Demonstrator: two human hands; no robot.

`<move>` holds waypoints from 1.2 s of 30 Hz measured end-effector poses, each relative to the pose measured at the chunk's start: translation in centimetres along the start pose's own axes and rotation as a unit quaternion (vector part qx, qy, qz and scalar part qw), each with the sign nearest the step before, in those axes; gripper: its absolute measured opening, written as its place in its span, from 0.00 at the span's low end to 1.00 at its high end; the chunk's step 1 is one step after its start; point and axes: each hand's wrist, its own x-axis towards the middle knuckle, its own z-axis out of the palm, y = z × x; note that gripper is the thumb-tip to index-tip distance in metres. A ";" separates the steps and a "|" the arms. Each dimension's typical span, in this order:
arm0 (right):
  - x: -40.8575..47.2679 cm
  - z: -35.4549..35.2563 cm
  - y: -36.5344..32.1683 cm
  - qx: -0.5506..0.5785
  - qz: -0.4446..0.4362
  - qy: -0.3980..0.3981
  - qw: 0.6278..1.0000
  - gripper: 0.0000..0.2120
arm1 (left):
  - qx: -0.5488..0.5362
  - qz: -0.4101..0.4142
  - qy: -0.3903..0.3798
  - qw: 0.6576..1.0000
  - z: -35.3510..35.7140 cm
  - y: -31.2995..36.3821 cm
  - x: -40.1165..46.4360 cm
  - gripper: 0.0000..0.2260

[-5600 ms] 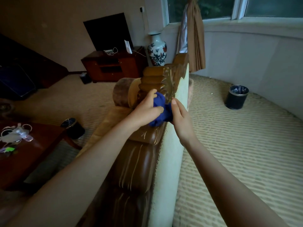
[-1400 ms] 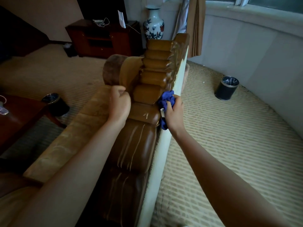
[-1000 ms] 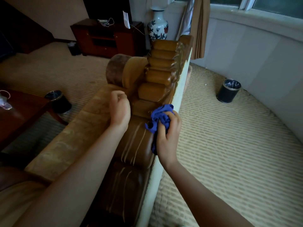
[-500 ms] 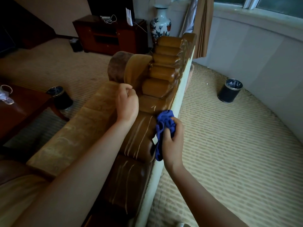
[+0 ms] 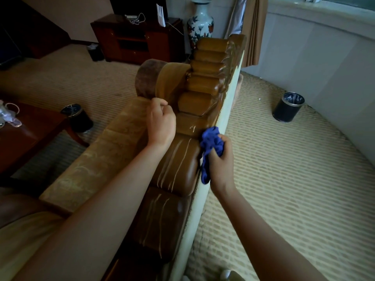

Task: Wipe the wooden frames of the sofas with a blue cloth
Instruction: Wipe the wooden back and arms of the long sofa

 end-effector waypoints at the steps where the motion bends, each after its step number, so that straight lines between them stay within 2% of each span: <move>1: -0.4 -0.1 0.3 -0.001 -0.003 -0.009 1.000 0.09 | 0.004 0.008 -0.004 1.000 0.1 0.0 0.0 0.09; 7: 1.6 -0.6 0.3 0.016 0.028 -0.039 0.999 0.08 | 0.027 0.037 -0.007 0.999 0.1 -0.1 -0.2 0.09; 10: 2.6 -1.1 0.7 0.097 0.101 -0.036 0.989 0.08 | 0.034 0.033 -0.006 0.999 0.0 0.0 -0.1 0.10; 12: 3.1 -1.6 0.8 0.103 0.129 -0.039 0.985 0.11 | 0.038 0.036 -0.005 0.999 0.1 0.1 -0.4 0.10; 14: 2.6 -1.9 0.5 0.060 0.112 -0.074 0.989 0.14 | 0.043 0.041 -0.004 0.998 0.1 0.1 -0.4 0.09; 16: 1.8 -1.7 0.5 0.036 0.077 -0.099 0.991 0.10 | 0.047 0.043 -0.007 0.998 0.1 0.0 -0.3 0.09; 20: 2.0 -0.6 0.6 -0.045 -0.001 -0.030 0.999 0.07 | 0.053 0.056 -0.015 0.997 0.3 -0.1 -0.4 0.09; 23: 2.4 0.5 -0.3 -0.125 -0.049 0.003 0.991 0.12 | 0.045 0.058 -0.001 0.997 0.3 -0.2 -0.3 0.09; 25: 3.2 1.3 -1.6 -0.177 -0.040 0.012 0.983 0.15 | 0.040 0.056 0.004 0.998 0.2 -0.2 -0.3 0.09; 27: 4.3 1.9 -3.1 -0.192 0.012 0.006 0.981 0.17 | 0.036 0.050 0.003 0.998 0.2 -0.2 -0.3 0.10; 29: 5.4 1.5 -4.1 -0.146 0.084 -0.022 0.986 0.16 | 0.032 0.047 0.005 0.998 0.1 -0.2 -0.3 0.10; 32: 6.1 -0.6 -4.2 0.007 0.153 -0.085 0.985 0.09 | 0.029 0.046 0.007 0.999 0.0 0.0 -0.4 0.10; 34: 5.4 -1.4 -3.4 0.018 0.138 -0.106 0.985 0.09 | 0.033 0.046 0.006 0.998 0.0 0.0 -0.5 0.10; 36: 4.2 -1.0 -2.5 -0.081 0.071 -0.102 0.989 0.14 | 0.033 0.044 0.006 0.998 0.1 0.0 -0.4 0.09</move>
